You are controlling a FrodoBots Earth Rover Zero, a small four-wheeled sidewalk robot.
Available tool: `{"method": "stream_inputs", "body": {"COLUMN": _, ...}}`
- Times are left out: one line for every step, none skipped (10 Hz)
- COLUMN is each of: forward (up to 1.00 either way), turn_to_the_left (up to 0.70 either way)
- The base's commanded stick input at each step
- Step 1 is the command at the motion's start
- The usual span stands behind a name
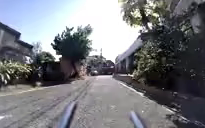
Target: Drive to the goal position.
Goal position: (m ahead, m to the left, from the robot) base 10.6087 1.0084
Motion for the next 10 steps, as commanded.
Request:
{"method": "stream_inputs", "body": {"forward": 0.85, "turn_to_the_left": 0.00}}
{"method": "stream_inputs", "body": {"forward": 0.85, "turn_to_the_left": 0.02}}
{"method": "stream_inputs", "body": {"forward": 0.85, "turn_to_the_left": -0.04}}
{"method": "stream_inputs", "body": {"forward": 0.85, "turn_to_the_left": -0.33}}
{"method": "stream_inputs", "body": {"forward": 0.85, "turn_to_the_left": -0.34}}
{"method": "stream_inputs", "body": {"forward": 0.85, "turn_to_the_left": -0.34}}
{"method": "stream_inputs", "body": {"forward": 0.85, "turn_to_the_left": -0.32}}
{"method": "stream_inputs", "body": {"forward": 0.85, "turn_to_the_left": -0.20}}
{"method": "stream_inputs", "body": {"forward": 0.85, "turn_to_the_left": 0.00}}
{"method": "stream_inputs", "body": {"forward": 0.85, "turn_to_the_left": 0.00}}
